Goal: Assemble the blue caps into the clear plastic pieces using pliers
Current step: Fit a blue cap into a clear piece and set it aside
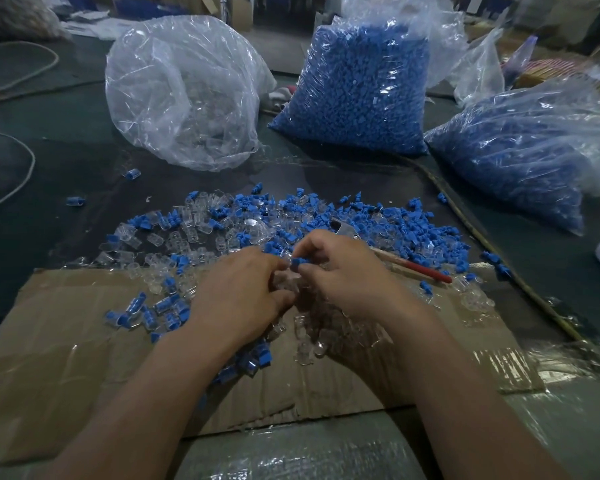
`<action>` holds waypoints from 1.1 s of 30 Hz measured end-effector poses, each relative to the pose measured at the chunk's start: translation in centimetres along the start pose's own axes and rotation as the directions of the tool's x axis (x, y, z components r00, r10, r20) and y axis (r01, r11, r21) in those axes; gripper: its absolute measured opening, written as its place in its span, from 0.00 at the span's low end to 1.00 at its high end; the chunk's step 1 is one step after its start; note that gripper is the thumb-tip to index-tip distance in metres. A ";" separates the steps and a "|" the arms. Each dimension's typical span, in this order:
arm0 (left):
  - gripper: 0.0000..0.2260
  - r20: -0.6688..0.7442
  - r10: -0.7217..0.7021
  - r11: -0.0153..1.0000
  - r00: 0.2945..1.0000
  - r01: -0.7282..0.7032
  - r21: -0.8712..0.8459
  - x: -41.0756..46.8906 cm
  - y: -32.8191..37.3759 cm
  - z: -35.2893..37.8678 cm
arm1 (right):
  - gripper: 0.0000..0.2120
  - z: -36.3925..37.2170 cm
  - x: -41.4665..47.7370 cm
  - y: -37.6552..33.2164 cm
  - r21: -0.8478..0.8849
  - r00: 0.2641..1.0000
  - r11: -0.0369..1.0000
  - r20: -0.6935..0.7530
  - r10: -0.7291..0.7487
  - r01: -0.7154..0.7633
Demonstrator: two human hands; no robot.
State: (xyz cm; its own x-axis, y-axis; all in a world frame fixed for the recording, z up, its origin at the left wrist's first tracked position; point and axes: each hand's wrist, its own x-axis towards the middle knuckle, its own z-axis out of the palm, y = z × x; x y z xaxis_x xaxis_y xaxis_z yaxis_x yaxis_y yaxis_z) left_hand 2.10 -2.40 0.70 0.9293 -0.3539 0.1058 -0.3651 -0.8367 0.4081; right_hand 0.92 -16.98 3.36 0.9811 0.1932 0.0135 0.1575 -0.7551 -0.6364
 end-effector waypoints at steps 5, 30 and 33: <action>0.12 -0.022 0.038 0.999 0.999 -0.039 -0.020 -0.2 0.0 -0.3 | 0.13 -1.1 -0.4 0.3 0.043 0.982 0.999 -0.186 -0.018 0.026; 0.09 -0.301 -0.193 0.714 0.934 -0.077 -0.696 -0.6 1.1 -2.4 | 0.11 0.5 -0.1 -1.0 0.534 0.983 0.838 -0.181 -0.018 0.114; 0.09 -0.085 -0.273 0.470 0.958 0.056 -0.881 -0.4 0.9 -2.9 | 0.12 0.5 -0.2 -1.1 0.504 0.983 0.853 -0.177 -0.053 0.137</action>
State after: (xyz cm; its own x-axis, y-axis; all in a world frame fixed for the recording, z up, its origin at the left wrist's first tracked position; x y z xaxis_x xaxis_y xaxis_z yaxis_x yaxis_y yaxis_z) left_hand 1.51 -1.83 3.64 0.9949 -0.0756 0.0668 -0.0703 -0.0452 0.9965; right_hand 0.49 -15.84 3.66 0.9757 0.1192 0.1840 0.2122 -0.3013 -0.9296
